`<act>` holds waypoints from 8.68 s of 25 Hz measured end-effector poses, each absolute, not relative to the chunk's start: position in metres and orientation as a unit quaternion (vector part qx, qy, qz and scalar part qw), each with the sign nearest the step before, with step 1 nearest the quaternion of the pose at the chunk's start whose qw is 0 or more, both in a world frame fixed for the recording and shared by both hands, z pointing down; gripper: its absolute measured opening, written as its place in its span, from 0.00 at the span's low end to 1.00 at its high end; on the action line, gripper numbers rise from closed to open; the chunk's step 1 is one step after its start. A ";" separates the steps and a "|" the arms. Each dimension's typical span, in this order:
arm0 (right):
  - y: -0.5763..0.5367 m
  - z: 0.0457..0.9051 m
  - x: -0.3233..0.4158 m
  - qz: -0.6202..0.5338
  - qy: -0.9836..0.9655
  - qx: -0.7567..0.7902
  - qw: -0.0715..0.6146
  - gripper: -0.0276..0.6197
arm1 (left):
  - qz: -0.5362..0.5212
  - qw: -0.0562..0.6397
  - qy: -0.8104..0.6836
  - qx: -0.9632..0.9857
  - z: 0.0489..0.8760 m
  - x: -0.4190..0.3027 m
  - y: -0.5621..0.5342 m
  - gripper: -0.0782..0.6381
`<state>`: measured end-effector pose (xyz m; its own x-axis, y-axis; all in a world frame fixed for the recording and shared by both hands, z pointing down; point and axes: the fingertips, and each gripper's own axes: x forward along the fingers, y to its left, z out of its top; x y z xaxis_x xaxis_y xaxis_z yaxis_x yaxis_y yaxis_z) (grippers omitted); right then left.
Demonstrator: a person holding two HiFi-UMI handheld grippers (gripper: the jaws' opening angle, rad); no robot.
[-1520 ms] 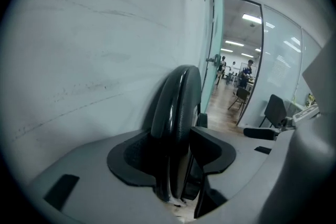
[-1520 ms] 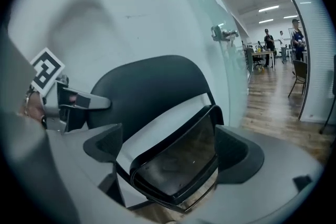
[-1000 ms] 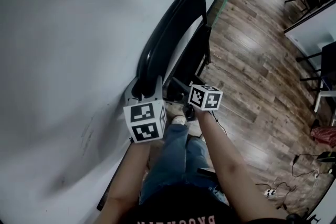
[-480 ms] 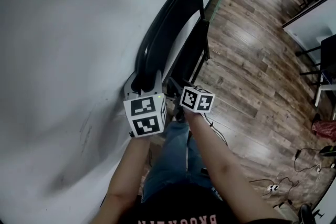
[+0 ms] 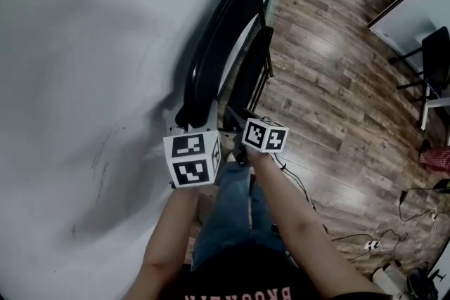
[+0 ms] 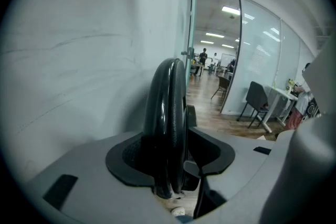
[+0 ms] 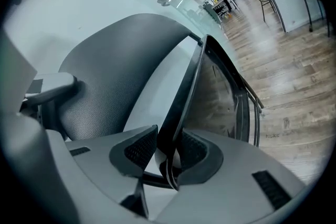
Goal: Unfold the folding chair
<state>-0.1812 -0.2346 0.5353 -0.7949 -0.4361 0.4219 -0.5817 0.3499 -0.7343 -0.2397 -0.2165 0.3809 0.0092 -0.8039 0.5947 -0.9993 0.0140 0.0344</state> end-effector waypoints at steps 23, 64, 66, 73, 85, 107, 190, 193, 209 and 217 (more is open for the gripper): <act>-0.214 0.535 -0.056 0.509 -0.801 0.314 0.040 0.24 | 0.188 0.200 -0.602 0.749 0.320 -0.118 -0.245 0.27; -0.193 0.622 0.126 0.554 -0.735 0.391 0.004 0.44 | 0.130 0.224 -0.677 0.689 0.371 -0.135 -0.251 0.29; -0.192 0.634 0.135 0.544 -0.733 0.408 0.023 0.43 | 0.128 0.227 -0.676 0.689 0.376 -0.136 -0.253 0.29; -0.188 0.671 0.170 0.542 -0.709 0.447 0.061 0.44 | 0.124 0.236 -0.674 0.689 0.393 -0.136 -0.251 0.29; -0.186 0.711 0.194 0.522 -0.703 0.480 0.058 0.47 | 0.104 0.234 -0.668 0.698 0.423 -0.164 -0.257 0.30; -0.185 0.808 0.250 0.528 -0.686 0.501 -0.025 0.74 | 0.059 0.221 -0.652 0.723 0.510 -0.172 -0.259 0.30; -0.095 0.579 0.261 0.384 -0.730 0.539 0.170 0.89 | 0.159 0.181 -0.570 0.785 0.453 -0.042 -0.196 0.65; -0.094 0.552 0.261 0.367 -0.739 0.535 0.182 0.89 | 0.161 0.180 -0.560 0.792 0.433 -0.039 -0.190 0.65; -0.086 0.429 0.244 0.300 -0.774 0.533 0.163 0.89 | 0.130 0.175 -0.533 0.818 0.365 -0.025 -0.152 0.67; -0.088 0.342 0.243 0.217 -0.801 0.547 0.109 0.89 | 0.109 0.103 -0.513 0.845 0.307 -0.016 -0.135 0.70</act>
